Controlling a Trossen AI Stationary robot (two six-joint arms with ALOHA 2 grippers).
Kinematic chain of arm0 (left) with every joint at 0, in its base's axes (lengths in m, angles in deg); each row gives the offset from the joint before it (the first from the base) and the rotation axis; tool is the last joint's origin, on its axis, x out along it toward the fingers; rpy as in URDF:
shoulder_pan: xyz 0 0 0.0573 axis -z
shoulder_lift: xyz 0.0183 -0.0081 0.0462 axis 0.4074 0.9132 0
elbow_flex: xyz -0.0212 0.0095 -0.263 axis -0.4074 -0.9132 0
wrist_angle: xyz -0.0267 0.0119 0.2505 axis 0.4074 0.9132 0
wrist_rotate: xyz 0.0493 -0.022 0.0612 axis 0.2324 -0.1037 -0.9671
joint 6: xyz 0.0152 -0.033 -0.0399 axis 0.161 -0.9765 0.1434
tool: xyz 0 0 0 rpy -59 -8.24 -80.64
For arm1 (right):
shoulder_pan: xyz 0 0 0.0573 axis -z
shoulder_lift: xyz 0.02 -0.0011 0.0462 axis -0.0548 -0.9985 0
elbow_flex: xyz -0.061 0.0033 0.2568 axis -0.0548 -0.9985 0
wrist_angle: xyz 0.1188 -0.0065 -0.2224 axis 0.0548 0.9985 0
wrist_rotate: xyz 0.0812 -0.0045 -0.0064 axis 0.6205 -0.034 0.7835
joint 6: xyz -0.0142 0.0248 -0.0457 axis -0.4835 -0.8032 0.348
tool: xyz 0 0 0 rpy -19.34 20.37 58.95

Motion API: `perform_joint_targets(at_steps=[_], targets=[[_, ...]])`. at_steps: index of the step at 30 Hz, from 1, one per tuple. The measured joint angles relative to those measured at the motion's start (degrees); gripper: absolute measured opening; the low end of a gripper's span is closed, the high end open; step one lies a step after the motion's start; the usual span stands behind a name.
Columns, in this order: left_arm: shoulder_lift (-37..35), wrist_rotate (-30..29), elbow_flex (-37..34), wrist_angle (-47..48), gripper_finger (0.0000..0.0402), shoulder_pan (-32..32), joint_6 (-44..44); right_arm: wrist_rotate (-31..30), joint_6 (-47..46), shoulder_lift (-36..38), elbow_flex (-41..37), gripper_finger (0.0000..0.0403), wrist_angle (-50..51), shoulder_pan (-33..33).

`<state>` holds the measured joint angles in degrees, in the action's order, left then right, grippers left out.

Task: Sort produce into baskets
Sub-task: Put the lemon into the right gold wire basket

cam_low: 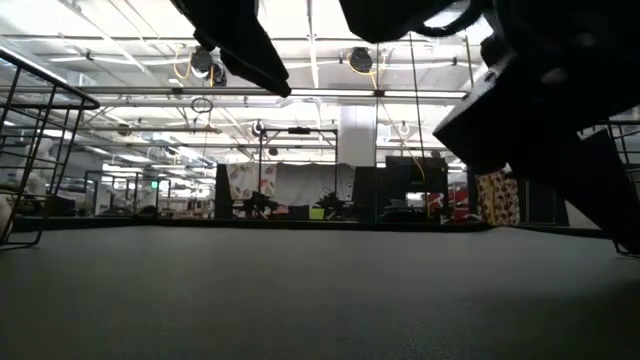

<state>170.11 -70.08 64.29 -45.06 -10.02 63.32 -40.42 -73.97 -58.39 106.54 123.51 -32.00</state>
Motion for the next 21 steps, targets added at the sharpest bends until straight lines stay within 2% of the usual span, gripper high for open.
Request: perform_joint_targets(at_steps=[8, 17, 21], targets=[[0.0, 0.24, 0.0, -0.02, 0.0256, -0.02, 1.35, 0.98, 2.35, 0.0, -2.18, 0.0312, -0.36, 0.04], [0.0, 0.24, 0.0, -0.02, 0.0256, -0.07, 1.35, 0.88, 3.58, 0.02, -2.38, 0.0243, -0.86, 0.5], [0.0, 0.23, 0.0, -0.02, 0.0256, -0.07, 1.35, 0.88, 4.47, 0.02, -2.34, 0.0228, -0.85, 1.46]])
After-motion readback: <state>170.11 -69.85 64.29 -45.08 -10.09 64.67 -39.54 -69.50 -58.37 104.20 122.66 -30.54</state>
